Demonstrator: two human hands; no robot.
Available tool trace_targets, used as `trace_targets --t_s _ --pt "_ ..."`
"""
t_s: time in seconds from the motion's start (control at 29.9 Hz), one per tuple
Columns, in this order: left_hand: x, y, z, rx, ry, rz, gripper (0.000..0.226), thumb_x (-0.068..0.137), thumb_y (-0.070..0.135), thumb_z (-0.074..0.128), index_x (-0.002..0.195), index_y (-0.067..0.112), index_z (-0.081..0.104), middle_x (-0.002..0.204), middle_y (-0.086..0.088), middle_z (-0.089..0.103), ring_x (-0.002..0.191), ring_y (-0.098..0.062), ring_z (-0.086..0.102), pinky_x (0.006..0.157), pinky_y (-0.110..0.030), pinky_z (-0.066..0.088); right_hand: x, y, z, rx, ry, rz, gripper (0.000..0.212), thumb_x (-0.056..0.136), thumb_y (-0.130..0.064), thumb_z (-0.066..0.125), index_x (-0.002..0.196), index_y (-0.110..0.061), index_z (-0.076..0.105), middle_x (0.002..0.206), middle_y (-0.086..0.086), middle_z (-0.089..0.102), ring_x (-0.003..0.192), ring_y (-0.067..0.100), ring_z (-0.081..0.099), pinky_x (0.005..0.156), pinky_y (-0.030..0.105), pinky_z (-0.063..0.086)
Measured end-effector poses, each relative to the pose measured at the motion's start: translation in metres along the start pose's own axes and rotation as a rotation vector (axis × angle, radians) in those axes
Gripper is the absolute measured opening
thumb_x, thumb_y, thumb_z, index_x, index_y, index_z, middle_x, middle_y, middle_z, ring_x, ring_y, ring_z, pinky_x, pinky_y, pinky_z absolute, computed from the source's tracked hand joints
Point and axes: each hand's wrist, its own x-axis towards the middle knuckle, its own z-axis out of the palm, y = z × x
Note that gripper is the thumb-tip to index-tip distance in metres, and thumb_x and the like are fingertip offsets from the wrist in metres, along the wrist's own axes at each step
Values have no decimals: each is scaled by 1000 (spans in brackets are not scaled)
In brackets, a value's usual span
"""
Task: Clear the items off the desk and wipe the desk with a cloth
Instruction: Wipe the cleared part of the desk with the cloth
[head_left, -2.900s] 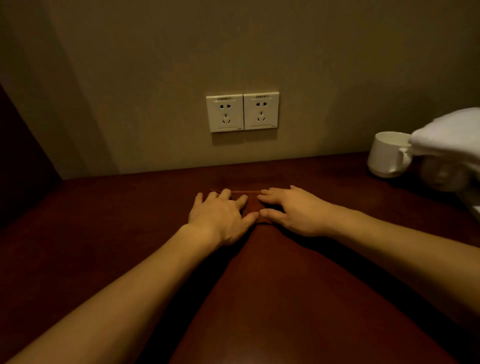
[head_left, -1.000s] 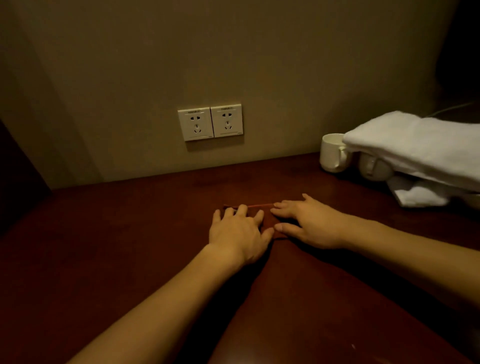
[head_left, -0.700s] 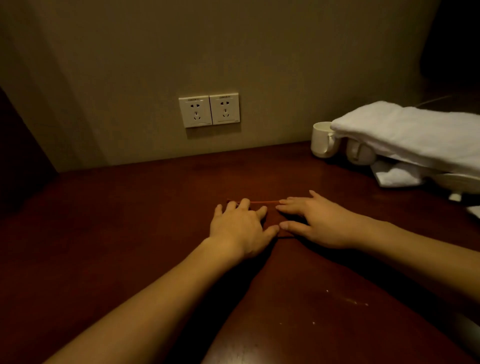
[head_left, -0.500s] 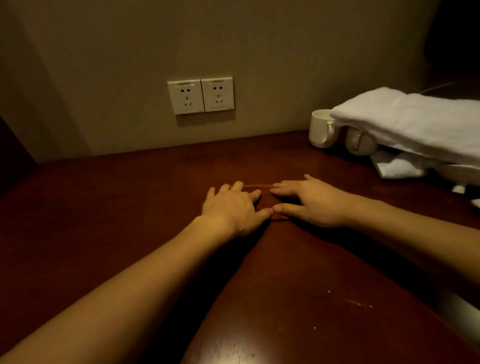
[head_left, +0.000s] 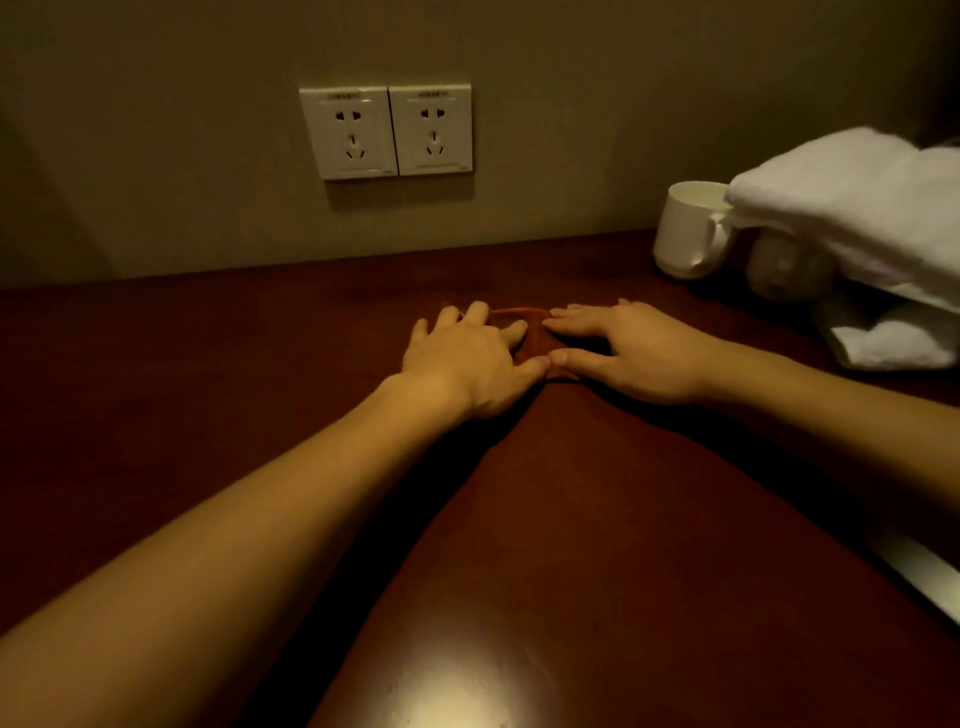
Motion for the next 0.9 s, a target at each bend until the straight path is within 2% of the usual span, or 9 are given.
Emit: trace_targets --t_s 0.13,0.4,0.7,0.9 --pt "-24 12 6 5 39 -1 63 93 63 21 149 35 21 152 -10 25 138 -37 22 114 -53 16 -18 -10 0 -21 -22 16 56 97 -47 43 148 -26 35 157 -2 28 145 11 21 117 41 10" --pt "-122 52 13 53 63 42 63 93 62 20 148 33 23 149 -10 31 137 -35 25 114 -54 14 -116 -42 10 -25 -24 12 56 97 -48 43 148 -26 34 157 -4 28 145 10 20 118 44 5" --pt "-231 97 24 78 79 45 62 94 60 17 149 32 20 152 -7 26 138 -34 21 114 -55 10 -222 -76 17 -23 -43 -20 55 97 -48 42 148 -30 32 157 -8 26 146 6 16 120 43 1" --pt "-283 112 29 94 81 93 60 94 60 17 148 34 21 150 -5 27 137 -32 23 113 -54 14 -273 -94 24 -49 -35 -57 55 96 -51 41 147 -31 33 156 -11 28 145 2 17 121 43 1"
